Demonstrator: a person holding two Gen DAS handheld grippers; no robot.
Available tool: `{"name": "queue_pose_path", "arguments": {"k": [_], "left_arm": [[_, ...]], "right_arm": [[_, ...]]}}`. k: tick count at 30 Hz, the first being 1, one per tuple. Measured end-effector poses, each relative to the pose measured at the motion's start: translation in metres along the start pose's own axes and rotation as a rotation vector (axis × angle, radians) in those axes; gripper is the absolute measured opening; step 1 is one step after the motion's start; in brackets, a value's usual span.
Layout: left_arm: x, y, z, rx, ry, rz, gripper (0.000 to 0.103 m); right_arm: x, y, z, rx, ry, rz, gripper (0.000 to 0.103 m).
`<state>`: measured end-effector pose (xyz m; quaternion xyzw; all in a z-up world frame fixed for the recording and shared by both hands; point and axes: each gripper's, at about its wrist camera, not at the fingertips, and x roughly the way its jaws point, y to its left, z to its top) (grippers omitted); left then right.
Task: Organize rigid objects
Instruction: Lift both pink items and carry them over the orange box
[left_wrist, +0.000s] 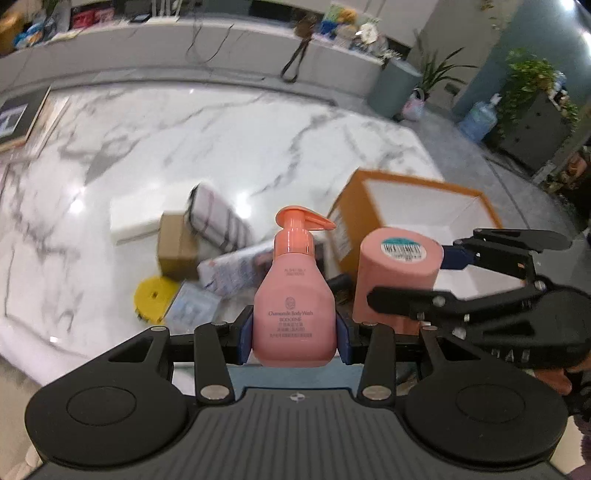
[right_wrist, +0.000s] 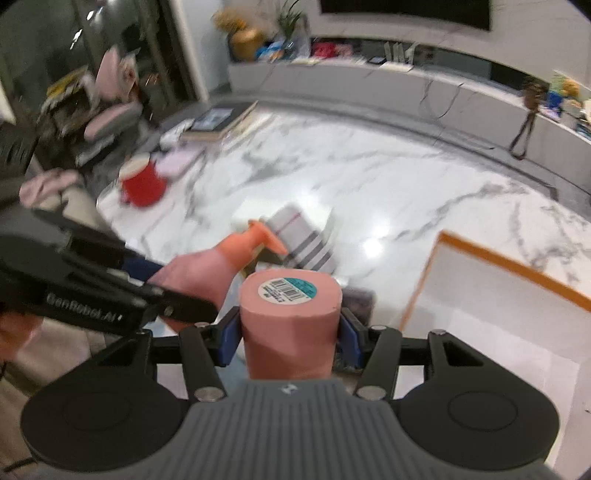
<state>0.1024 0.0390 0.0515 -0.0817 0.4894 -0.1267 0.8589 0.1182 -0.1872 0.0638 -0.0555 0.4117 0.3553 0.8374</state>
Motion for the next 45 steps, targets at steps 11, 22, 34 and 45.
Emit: {"name": "queue_pose_path", "arguments": {"k": [11, 22, 34, 45], "left_arm": [[0.012, -0.085, 0.055, 0.134, 0.008, -0.116, 0.049], [0.101, -0.153, 0.074, 0.248, 0.199, -0.105, 0.049], [0.165, -0.163, 0.072, 0.343, 0.303, 0.004, 0.049], [0.195, -0.168, 0.067, 0.443, 0.331, 0.149, 0.049]], "right_arm": [[-0.052, -0.068, 0.004, 0.161, -0.058, -0.151, 0.055], [-0.027, -0.152, -0.041, 0.402, 0.082, -0.186, 0.055], [0.019, -0.189, -0.063, 0.54, 0.18, -0.102, 0.055], [0.043, -0.202, -0.07, 0.587, 0.223, -0.101, 0.055]]}}
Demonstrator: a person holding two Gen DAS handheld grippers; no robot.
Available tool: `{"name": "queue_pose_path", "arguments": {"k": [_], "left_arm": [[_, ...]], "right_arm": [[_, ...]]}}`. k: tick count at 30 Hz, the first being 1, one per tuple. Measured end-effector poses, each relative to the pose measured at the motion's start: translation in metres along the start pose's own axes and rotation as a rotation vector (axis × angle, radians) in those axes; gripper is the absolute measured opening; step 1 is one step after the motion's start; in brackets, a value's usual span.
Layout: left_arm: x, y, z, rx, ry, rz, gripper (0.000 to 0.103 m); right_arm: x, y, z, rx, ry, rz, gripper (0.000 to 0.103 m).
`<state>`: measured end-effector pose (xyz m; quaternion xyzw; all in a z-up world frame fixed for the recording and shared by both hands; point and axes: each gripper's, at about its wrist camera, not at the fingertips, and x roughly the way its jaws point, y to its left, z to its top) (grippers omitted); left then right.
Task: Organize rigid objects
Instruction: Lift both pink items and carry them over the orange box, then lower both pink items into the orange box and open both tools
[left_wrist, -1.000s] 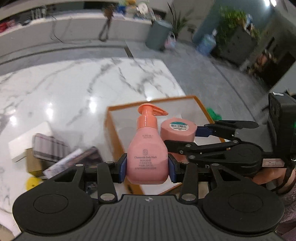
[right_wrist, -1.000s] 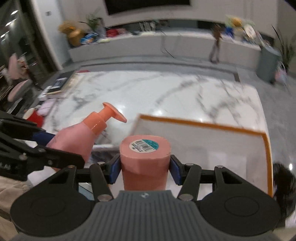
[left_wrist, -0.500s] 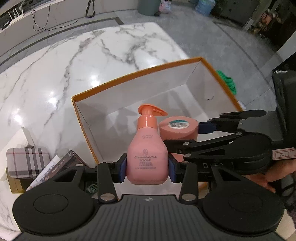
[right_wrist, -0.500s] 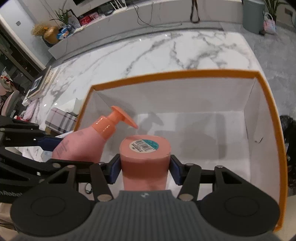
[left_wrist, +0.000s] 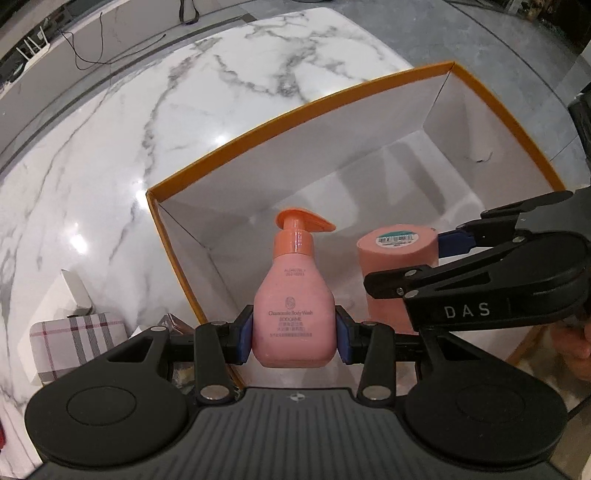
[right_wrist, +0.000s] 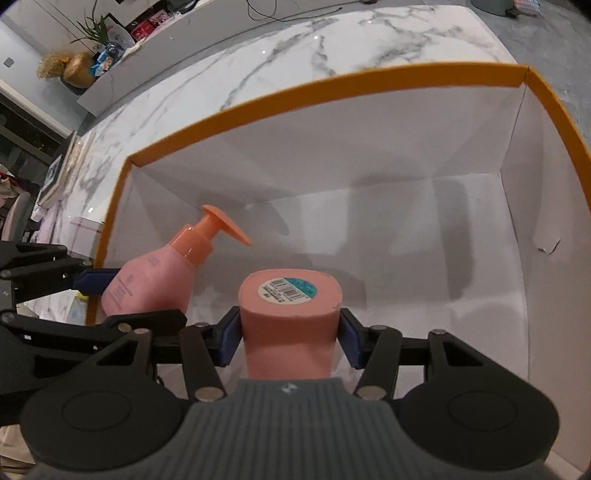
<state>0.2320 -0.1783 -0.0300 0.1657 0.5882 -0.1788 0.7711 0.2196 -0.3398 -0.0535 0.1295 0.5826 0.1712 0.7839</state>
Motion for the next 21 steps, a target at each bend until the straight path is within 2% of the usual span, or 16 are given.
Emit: {"name": "queue_pose_path", "arguments": {"k": [4, 8, 11, 15, 21], "left_arm": [[0.003, -0.007, 0.003, 0.032, -0.005, 0.056, 0.049], [0.0, -0.003, 0.004, 0.01, -0.014, 0.031, 0.053], [-0.004, 0.002, 0.003, -0.013, -0.03, -0.014, 0.055], [-0.022, 0.009, -0.002, -0.024, -0.102, -0.051, 0.065], [-0.052, 0.023, -0.012, -0.043, -0.199, -0.062, 0.065]], "right_arm": [[0.004, -0.002, -0.002, 0.009, 0.007, -0.007, 0.055], [0.006, 0.0, -0.002, 0.007, 0.004, -0.012, 0.055], [0.006, 0.003, -0.002, 0.004, 0.007, -0.011, 0.055], [0.006, 0.004, 0.0, 0.0, 0.01, -0.014, 0.055], [0.009, 0.009, 0.001, -0.034, 0.03, -0.066, 0.055]]}}
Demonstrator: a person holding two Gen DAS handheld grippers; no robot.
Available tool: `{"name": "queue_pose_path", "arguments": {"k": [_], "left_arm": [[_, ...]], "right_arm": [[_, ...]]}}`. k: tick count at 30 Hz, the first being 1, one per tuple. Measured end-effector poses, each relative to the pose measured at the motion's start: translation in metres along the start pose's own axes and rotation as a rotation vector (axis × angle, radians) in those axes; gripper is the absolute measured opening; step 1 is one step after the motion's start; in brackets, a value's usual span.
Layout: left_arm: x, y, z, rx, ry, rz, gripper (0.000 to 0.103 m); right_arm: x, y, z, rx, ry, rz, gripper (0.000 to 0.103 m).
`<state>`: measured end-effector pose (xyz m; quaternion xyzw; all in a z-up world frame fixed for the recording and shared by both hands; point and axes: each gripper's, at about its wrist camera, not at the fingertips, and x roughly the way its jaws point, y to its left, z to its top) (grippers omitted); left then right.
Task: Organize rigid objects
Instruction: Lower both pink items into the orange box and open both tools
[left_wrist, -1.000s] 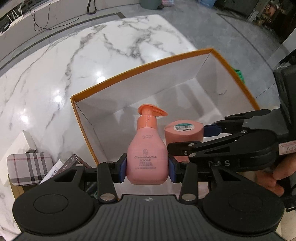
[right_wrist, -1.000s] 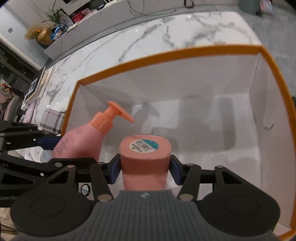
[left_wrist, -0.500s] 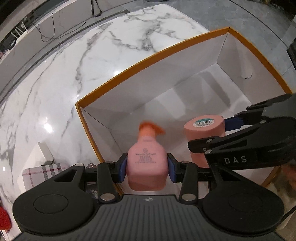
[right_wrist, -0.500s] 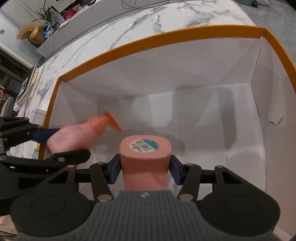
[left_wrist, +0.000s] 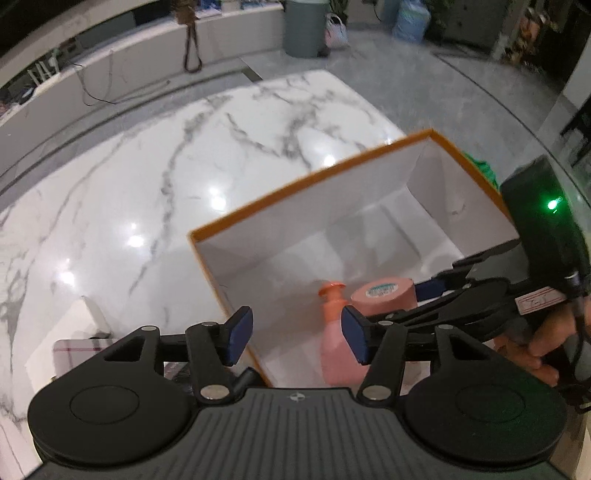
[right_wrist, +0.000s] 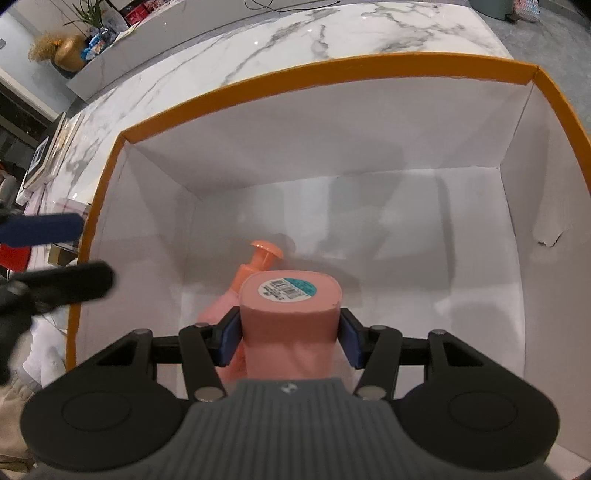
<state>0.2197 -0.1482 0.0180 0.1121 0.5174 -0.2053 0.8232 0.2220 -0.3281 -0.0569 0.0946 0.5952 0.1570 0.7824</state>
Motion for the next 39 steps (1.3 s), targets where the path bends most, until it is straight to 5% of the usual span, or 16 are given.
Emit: {"name": "queue_pose_path", "arguments": {"k": [10, 20, 27, 33, 39], "left_arm": [[-0.006, 0.03, -0.025, -0.099, -0.007, 0.035, 0.065], [0.01, 0.044, -0.04, -0.217, 0.058, -0.091, 0.065], [0.022, 0.045, -0.046, -0.256, 0.088, -0.125, 0.048], [0.024, 0.045, -0.047, -0.252, 0.096, -0.15, 0.031], [0.025, 0.04, -0.044, -0.25, 0.093, -0.161, 0.026]], "right_arm": [[0.01, 0.011, 0.003, -0.025, 0.0, -0.043, 0.055], [0.012, 0.009, 0.007, -0.087, 0.021, -0.15, 0.055], [0.006, -0.006, 0.002, 0.002, 0.066, -0.087, 0.062], [0.009, -0.002, -0.003, 0.02, 0.077, -0.02, 0.054], [0.012, 0.004, -0.004, 0.067, 0.076, 0.019, 0.054]]}}
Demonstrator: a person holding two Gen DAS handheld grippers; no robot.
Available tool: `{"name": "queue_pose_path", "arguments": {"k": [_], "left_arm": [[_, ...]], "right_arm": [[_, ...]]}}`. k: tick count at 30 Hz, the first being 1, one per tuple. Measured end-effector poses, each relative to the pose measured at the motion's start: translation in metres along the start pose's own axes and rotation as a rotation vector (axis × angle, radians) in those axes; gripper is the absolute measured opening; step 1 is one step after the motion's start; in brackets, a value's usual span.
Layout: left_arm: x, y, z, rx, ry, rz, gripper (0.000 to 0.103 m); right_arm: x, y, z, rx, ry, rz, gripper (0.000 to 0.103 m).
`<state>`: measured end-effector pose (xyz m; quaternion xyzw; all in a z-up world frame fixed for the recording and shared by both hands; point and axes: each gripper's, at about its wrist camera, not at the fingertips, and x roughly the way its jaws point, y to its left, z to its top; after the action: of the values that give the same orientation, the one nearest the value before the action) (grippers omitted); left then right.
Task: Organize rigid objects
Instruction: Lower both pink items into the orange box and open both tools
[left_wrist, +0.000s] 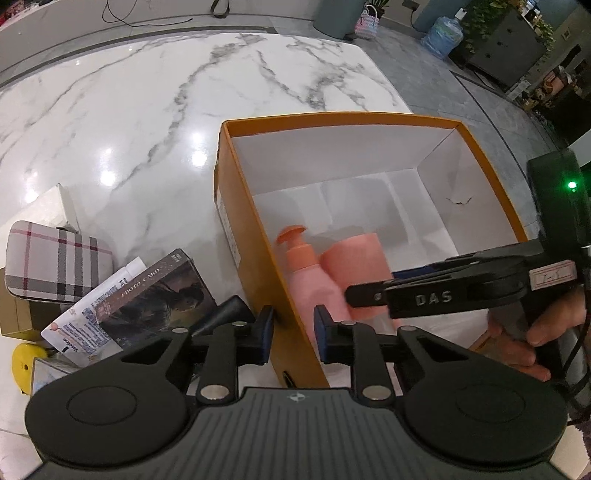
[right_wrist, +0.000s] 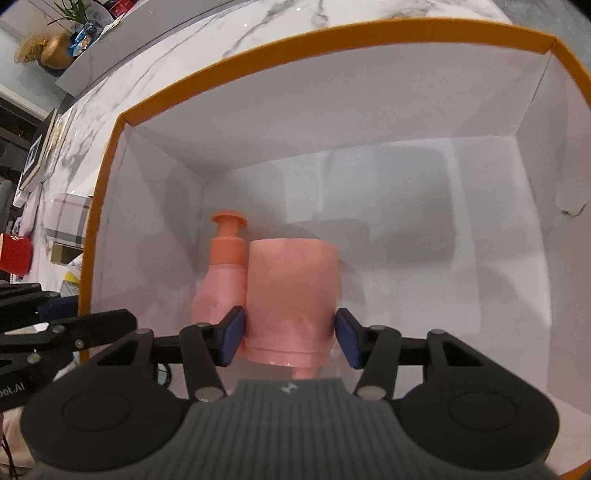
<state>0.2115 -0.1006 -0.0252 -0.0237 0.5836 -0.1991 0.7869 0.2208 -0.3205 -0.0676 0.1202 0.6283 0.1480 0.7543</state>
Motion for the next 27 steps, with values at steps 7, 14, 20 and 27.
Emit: {"name": "queue_pose_path", "arguments": {"k": [7, 14, 20, 27], "left_arm": [[0.0, 0.003, 0.002, -0.008, 0.008, -0.002, 0.023], [-0.003, 0.007, 0.001, -0.013, 0.001, -0.024, 0.023], [-0.005, 0.007, 0.002, -0.019, -0.002, -0.029, 0.023], [-0.006, 0.009, 0.004, -0.024, -0.01, -0.038, 0.023]], "right_arm": [[0.008, 0.017, 0.005, -0.045, -0.016, 0.026, 0.054], [-0.007, 0.026, -0.002, -0.165, 0.018, 0.002, 0.068], [0.002, 0.048, -0.012, -0.321, 0.093, -0.04, 0.072], [0.02, 0.07, -0.007, -0.45, 0.114, -0.155, 0.059]]}}
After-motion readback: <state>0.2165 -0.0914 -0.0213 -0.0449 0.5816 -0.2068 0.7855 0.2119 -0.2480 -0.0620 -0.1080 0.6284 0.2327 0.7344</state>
